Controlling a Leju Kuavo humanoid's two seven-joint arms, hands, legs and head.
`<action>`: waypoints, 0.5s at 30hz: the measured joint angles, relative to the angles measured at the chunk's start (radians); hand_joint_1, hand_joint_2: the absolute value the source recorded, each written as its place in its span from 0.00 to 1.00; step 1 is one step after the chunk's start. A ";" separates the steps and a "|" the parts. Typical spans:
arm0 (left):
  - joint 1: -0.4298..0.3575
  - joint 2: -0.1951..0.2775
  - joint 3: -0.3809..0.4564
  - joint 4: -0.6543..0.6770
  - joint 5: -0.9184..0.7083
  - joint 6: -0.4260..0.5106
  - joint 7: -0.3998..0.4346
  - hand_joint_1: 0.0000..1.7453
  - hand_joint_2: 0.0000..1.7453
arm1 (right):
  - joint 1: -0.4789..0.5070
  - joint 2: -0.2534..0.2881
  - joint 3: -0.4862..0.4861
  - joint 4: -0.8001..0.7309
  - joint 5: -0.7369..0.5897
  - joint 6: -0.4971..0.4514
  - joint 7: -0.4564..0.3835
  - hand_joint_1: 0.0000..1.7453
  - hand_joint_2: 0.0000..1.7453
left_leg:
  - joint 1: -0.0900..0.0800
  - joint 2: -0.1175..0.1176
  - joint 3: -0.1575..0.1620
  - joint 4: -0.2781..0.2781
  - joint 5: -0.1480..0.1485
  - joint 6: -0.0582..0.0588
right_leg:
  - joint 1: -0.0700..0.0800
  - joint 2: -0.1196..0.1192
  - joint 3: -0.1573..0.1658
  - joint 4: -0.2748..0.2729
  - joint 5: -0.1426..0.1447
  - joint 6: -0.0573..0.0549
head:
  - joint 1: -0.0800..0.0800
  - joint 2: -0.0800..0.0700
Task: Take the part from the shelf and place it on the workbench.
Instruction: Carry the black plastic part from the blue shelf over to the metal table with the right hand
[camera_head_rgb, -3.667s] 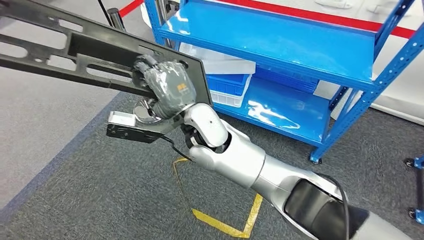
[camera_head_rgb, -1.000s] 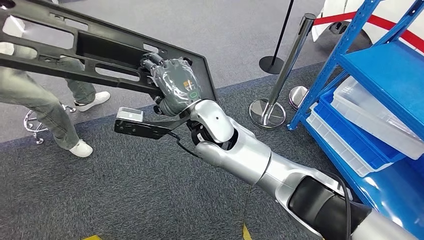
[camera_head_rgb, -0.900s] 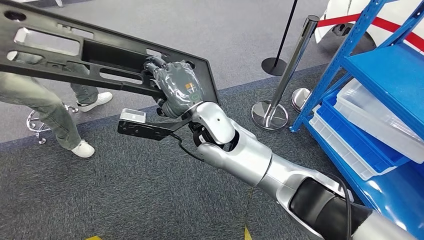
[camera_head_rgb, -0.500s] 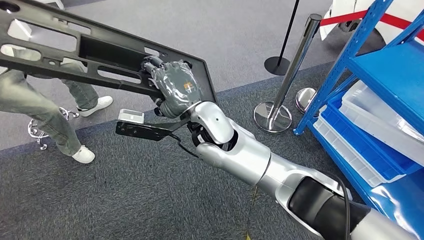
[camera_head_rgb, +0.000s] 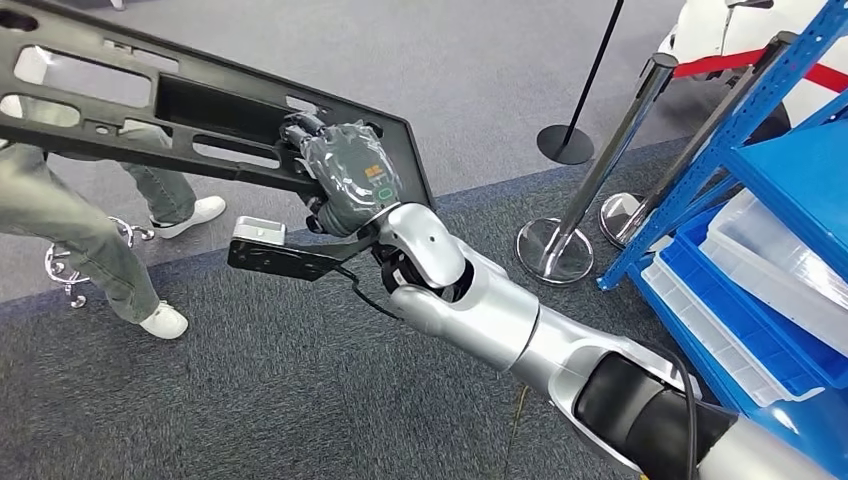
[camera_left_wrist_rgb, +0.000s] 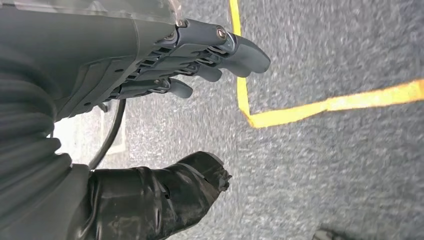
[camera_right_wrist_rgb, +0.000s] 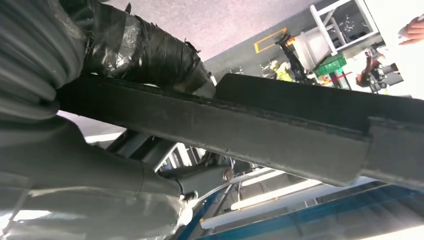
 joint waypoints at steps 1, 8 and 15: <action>0.000 0.000 0.000 0.000 -0.001 0.003 -0.001 0.00 1.00 | 0.003 -0.001 0.000 0.000 -0.003 0.000 0.001 1.00 1.00 | 0.000 -0.004 0.009 0.001 -0.009 0.001 | 0.000 0.000 -0.039 0.038 -0.029 0.002 | 0.000 0.000; -0.003 -0.004 0.000 0.000 0.005 0.001 -0.018 0.00 1.00 | 0.012 -0.013 0.000 0.000 -0.017 0.002 0.004 1.00 1.00 | 0.001 -0.053 0.055 0.046 -0.088 -0.014 | 0.001 0.036 -0.054 -0.176 0.155 -0.008 | -0.004 0.000; -0.003 -0.004 0.000 0.000 0.006 0.000 -0.037 0.00 1.00 | 0.005 -0.015 -0.001 -0.009 -0.020 0.003 0.007 1.00 1.00 | 0.010 -0.009 -0.032 0.206 -0.144 -0.047 | 0.002 -0.003 -0.024 -0.195 0.156 -0.045 | -0.012 0.000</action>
